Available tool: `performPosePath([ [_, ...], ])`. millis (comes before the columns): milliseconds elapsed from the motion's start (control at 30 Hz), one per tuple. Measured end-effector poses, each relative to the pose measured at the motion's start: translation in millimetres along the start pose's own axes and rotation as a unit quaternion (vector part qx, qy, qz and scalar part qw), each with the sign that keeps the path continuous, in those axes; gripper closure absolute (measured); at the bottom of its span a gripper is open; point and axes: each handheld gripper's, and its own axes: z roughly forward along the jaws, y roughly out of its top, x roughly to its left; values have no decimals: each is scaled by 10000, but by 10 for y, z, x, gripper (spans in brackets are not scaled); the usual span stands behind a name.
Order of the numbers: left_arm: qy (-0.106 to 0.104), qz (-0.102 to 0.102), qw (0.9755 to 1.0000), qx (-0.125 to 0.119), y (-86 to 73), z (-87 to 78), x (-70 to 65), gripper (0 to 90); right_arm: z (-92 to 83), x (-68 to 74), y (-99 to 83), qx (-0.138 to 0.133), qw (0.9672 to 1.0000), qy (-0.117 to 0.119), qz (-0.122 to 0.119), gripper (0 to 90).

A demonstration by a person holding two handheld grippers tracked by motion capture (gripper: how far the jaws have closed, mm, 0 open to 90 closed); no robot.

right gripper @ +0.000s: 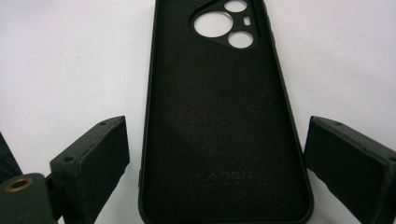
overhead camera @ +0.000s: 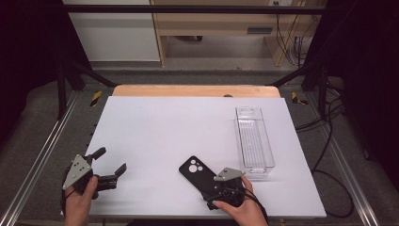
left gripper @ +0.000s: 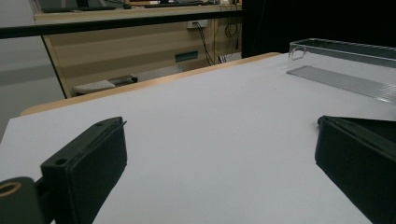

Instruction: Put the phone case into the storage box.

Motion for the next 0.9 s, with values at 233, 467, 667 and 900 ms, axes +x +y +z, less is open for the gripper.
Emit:
performPosePath([
  [233,-17,10,10000,11,0,5,-5,25,62,29,9,76,9998,-85,-149,68],
  [467,-25,-2,10000,1,-1,3,-4,25,95,38,3,148,9994,-159,-268,79],
  [667,-24,-13,10000,-10,-1,-1,-4,25,81,28,20,237,9990,-204,-306,127],
  [900,-26,10,10000,0,-3,-3,0,24,76,22,72,416,9984,-164,-344,144],
])
